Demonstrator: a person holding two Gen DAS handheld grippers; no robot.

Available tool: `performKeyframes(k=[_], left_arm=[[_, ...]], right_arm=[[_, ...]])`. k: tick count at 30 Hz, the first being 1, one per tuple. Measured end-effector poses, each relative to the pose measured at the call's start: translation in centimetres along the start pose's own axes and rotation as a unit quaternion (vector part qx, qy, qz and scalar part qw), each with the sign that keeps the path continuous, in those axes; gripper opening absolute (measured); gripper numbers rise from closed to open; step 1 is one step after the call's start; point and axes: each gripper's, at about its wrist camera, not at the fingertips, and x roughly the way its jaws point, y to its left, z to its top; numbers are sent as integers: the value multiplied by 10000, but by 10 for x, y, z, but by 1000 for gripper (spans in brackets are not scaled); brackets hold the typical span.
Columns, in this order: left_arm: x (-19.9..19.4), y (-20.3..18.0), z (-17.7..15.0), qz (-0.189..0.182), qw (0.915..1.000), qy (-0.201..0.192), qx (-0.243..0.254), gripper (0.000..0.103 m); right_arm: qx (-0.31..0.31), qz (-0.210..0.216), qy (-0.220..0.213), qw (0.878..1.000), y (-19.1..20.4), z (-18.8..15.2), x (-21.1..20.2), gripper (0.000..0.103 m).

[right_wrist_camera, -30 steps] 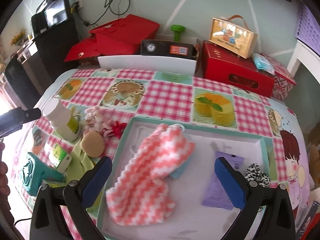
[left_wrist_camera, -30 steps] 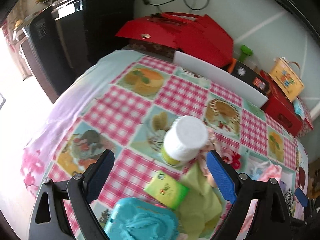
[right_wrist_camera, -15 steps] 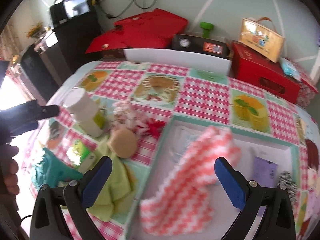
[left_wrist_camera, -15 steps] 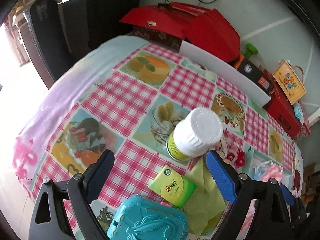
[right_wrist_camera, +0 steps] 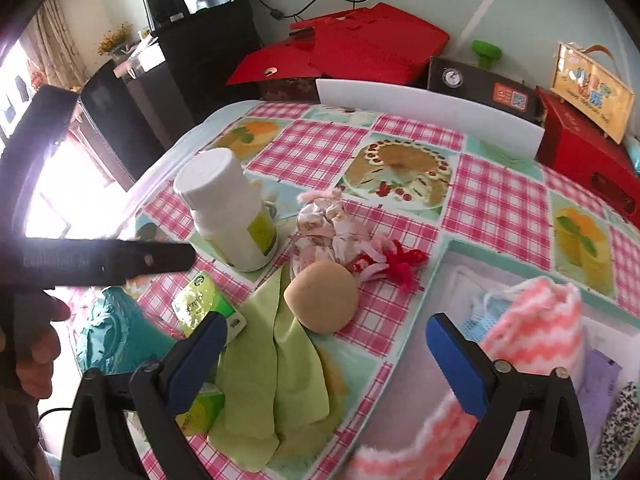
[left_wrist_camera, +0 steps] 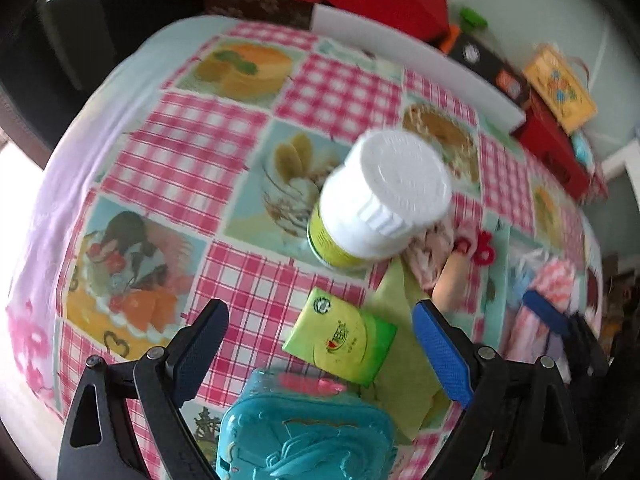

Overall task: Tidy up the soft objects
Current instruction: 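Move the left tool to the green tissue pack while the right tool approaches the beige sponge, then grasp the green tissue pack with the left tool while the right tool grasps the round beige sponge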

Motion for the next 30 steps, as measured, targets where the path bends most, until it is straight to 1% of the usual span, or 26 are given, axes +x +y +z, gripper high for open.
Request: performKeyframes(k=[3,4,8,10,12,13,14,18,21,23,27,30], left_arm=[[6,-8,2,96,9992,163,358,93],[8,-9,3,60,9988,239,420,93],[19,-13,6,-187,9971,538,513,93],[27,-17,7,-207,9953,709,626,93],[32,-21,5,-167,9942,797,706,93],[34,-22,4,-152,9936,830,753,93],[35,-23,5,-153,9934,840,762,93],[44,-26,10,-72,9930,877,784,93],[45,-24,13,-121,9929,905,758,93],[45,-26,15,-77,9926,903,813,92],[47,-36,20,0,9903,960,1006,87],[52,-47,21,109,9882,1011,1145,87]], right_arm=[[4,83,55,10000,-1,0,5,97],[1,109,54,9999,-1,0,6,92],[-11,169,70,9998,-2,2,14,90],[-62,145,124,9998,-1,3,19,87],[-78,95,178,9998,-1,2,24,85],[-81,62,202,9997,-2,2,27,81],[-82,52,222,9997,-2,2,29,80],[-195,-30,241,9995,1,3,34,80],[-305,-127,247,9991,4,5,37,80],[-329,-145,242,9991,4,5,38,80],[-431,-206,249,9985,6,5,40,80],[-519,-304,278,9978,8,4,43,72]])
